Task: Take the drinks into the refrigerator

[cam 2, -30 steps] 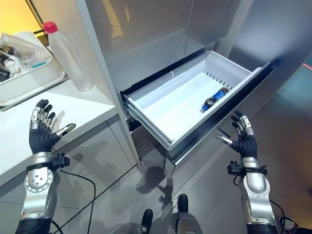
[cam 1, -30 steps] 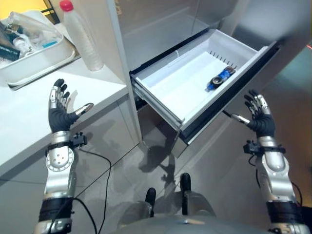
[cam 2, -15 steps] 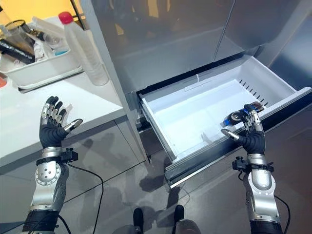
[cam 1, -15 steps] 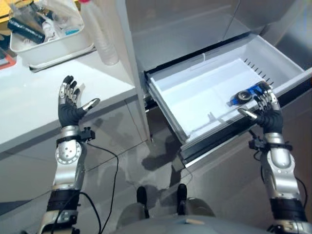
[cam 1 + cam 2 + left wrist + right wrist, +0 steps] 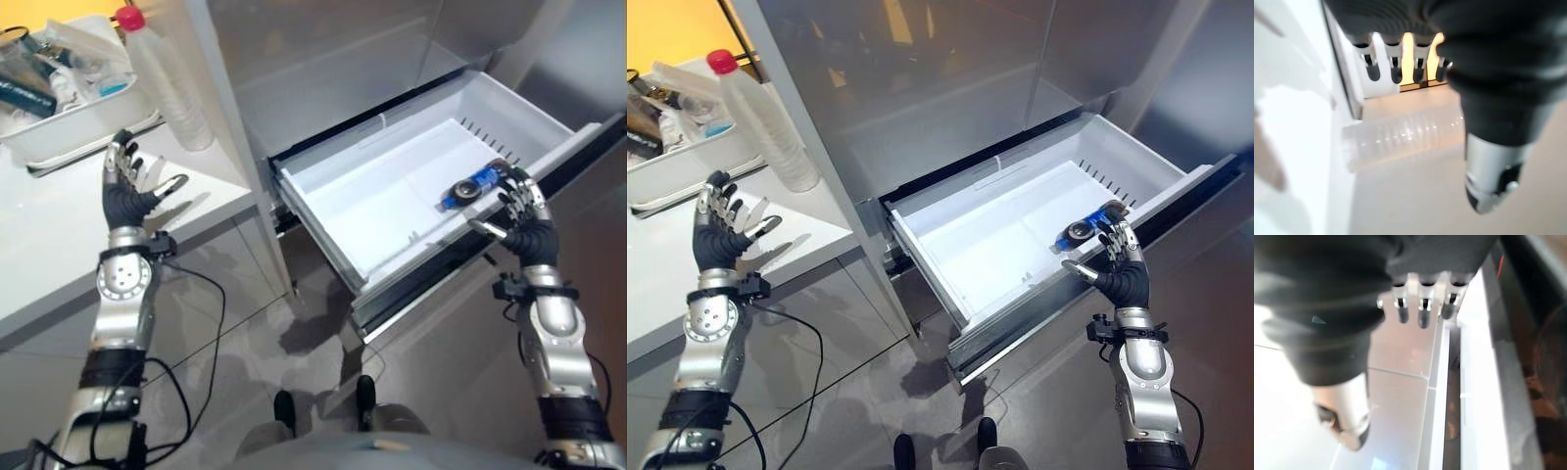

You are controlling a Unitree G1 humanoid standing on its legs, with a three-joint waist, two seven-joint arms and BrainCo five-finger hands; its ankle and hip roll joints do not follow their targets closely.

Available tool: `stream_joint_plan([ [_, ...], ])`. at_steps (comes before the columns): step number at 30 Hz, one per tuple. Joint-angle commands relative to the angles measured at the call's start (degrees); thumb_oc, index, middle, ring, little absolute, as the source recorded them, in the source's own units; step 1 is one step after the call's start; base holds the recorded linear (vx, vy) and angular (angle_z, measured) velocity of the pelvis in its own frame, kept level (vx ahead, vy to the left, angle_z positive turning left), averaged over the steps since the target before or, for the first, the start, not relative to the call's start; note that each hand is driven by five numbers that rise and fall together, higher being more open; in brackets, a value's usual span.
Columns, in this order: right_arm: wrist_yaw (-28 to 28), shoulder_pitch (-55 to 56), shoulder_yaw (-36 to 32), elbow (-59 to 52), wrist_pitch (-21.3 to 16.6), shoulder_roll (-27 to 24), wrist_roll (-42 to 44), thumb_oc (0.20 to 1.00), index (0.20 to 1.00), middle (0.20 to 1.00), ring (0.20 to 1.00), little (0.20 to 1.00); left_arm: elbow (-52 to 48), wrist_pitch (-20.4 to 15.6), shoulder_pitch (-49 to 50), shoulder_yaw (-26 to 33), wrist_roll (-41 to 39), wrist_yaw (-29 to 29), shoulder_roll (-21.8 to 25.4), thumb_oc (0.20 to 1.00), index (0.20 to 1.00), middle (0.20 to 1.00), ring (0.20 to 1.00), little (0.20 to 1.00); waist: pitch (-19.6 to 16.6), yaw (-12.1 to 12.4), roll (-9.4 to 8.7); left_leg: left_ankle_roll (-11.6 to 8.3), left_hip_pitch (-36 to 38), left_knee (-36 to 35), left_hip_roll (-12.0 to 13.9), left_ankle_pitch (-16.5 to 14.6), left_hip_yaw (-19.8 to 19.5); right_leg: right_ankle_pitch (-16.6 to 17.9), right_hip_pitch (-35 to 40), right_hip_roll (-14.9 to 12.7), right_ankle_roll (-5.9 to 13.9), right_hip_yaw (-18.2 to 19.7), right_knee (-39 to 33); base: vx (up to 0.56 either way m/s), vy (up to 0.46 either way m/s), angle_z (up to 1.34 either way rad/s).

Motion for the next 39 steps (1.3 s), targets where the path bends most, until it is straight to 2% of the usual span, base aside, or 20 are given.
stream_joint_plan([
  [1,0.74,-2.02,-0.56,-3.59,-2.16,-1.93,2.65,1.000,1.000,1.000,1.000,1.000,4.73,-1.55,-8.00,-0.22,-1.55,2.16,5.38,1.000,1.000,1.000,1.000,1.000,-1.44,-1.41,-0.48,2.82,0.28,2.62,-0.71,-5.63,0.18,-6.56,-1.72,-1.20,3.64,1.56,7.26,0.03,0.009,-0.25],
  [4,1.75,-1.45,-0.60,-5.13,-2.23,-2.32,3.72,1.000,1.000,1.000,1.000,1.000,8.39,-0.64,-11.09,-1.37,0.06,2.80,8.21,1.000,1.000,1.000,1.000,1.000,-1.52,-2.27,-0.75,2.77,0.65,3.11,-0.48,-6.19,0.80,-6.50,-1.83,-0.88,3.85,2.57,7.23,0.04,0.010,-0.22],
  [14,3.41,0.12,-0.92,-8.08,-2.96,-2.66,4.82,1.000,1.000,1.000,1.000,1.000,13.41,0.36,-14.50,-2.29,1.55,3.09,11.20,1.000,1.000,1.000,1.000,1.000,-1.91,-3.49,-1.56,2.45,1.55,4.19,0.08,-7.32,2.68,-6.45,-1.59,-0.07,4.11,4.43,6.84,0.03,0.000,-0.12],
  [25,4.48,1.82,-1.50,-11.25,-3.36,-2.27,6.17,1.000,1.000,1.000,1.000,1.000,17.24,0.79,-15.12,-2.57,0.45,2.68,10.18,1.000,1.000,1.000,1.000,1.000,-2.80,-4.61,-1.80,2.15,3.38,5.32,0.58,-8.65,4.41,-6.94,-0.76,0.89,3.91,6.50,7.01,0.03,-0.011,-0.10],
  [39,5.38,2.10,-1.03,-10.88,-3.38,-2.73,7.43,1.000,1.000,1.000,1.000,1.000,15.95,-0.67,-18.21,-5.53,1.14,2.00,11.16,1.000,1.000,1.000,1.000,1.000,-3.91,-5.60,-1.11,1.90,4.90,4.18,0.55,-8.66,4.53,-7.02,0.36,1.30,3.62,7.23,6.35,0.01,-0.004,-0.03],
])
